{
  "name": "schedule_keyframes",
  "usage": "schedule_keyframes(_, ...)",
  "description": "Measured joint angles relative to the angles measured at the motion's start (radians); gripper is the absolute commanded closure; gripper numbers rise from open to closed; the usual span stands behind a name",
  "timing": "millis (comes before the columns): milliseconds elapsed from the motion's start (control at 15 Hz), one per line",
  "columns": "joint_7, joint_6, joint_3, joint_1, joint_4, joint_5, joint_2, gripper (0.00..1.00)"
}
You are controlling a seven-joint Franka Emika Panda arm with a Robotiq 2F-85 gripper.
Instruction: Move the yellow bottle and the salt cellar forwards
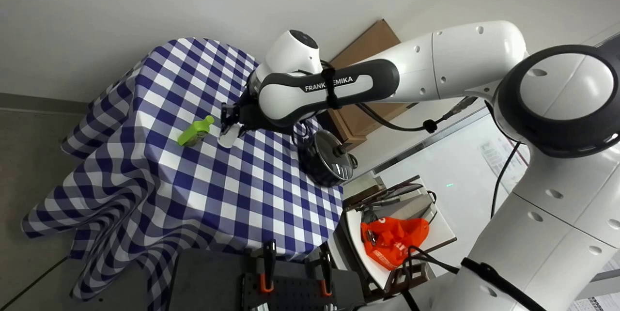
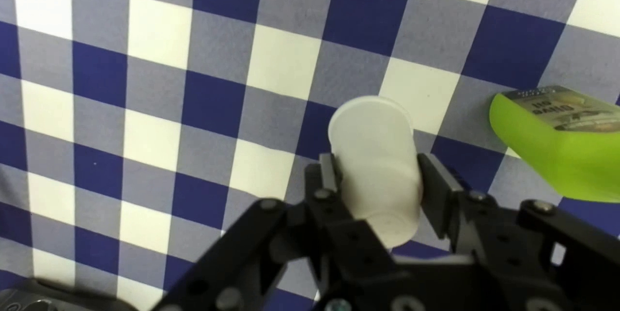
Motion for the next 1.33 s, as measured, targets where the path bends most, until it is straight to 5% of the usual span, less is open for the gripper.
schedule_keyframes(800, -0.016, 0.050, -0.065, 0.074, 0.031, -0.053, 0.084, 0.81)
schedule_keyframes(867, -0.016, 0.052, -0.069, 0.078, 0.031, -0.053, 0.085, 0.31)
schedule_keyframes(1200, -0.016, 0.056, -0.074, 0.083, 0.039, -0.053, 0.090, 0.03)
schedule_keyframes(1333, -0.016, 0.056, -0.075, 0.083, 0.040, -0.053, 0.091, 0.00)
